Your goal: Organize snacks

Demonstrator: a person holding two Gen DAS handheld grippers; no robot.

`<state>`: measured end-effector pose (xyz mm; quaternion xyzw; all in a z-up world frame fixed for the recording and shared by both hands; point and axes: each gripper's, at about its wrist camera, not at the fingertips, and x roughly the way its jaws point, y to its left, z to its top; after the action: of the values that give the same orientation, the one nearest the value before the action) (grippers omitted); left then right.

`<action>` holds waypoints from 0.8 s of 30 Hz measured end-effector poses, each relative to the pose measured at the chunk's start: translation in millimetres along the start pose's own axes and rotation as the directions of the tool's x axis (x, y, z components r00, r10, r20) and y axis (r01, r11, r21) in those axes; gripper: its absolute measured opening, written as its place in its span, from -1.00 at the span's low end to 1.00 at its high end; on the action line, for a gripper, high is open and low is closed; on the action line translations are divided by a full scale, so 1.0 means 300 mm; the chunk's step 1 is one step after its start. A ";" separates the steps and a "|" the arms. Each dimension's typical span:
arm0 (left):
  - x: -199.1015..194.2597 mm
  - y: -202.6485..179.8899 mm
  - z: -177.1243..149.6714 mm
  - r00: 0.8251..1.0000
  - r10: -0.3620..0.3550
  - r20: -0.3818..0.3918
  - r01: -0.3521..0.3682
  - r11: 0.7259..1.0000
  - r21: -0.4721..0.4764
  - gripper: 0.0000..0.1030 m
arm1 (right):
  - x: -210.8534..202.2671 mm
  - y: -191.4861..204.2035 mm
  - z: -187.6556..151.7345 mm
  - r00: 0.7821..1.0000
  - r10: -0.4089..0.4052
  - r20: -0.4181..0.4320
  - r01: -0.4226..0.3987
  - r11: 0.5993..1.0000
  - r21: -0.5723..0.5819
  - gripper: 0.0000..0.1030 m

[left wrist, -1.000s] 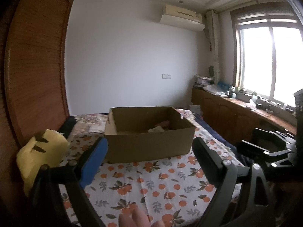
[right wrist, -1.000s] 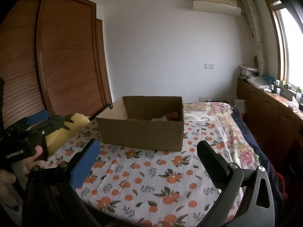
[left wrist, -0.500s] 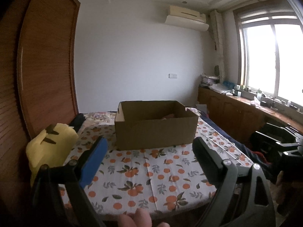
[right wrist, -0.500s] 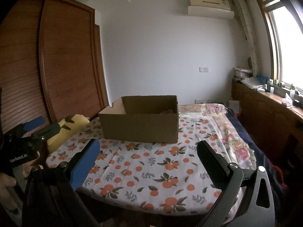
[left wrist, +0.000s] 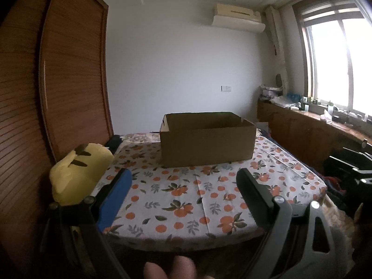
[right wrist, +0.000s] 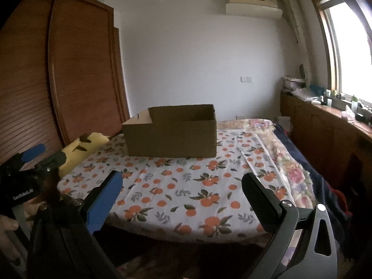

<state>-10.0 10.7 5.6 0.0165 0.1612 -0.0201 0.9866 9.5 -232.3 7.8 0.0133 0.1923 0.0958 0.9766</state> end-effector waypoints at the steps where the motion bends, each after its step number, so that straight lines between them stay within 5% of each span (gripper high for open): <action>1: -0.009 0.000 -0.009 1.000 0.010 0.007 -0.010 1.000 -0.006 0.79 | -0.007 0.002 -0.008 1.000 -0.012 0.009 0.012 1.000 -0.006 1.00; 24: 0.062 -0.061 -0.143 0.993 0.100 -0.058 -0.098 0.994 0.045 0.79 | 0.017 -0.056 -0.095 0.999 -0.039 -0.018 0.039 0.999 0.035 1.00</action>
<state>-6.9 -6.4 -41.5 0.0459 0.1895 0.0259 0.9805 6.4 -248.1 -21.4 0.0260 0.2026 0.0735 0.9762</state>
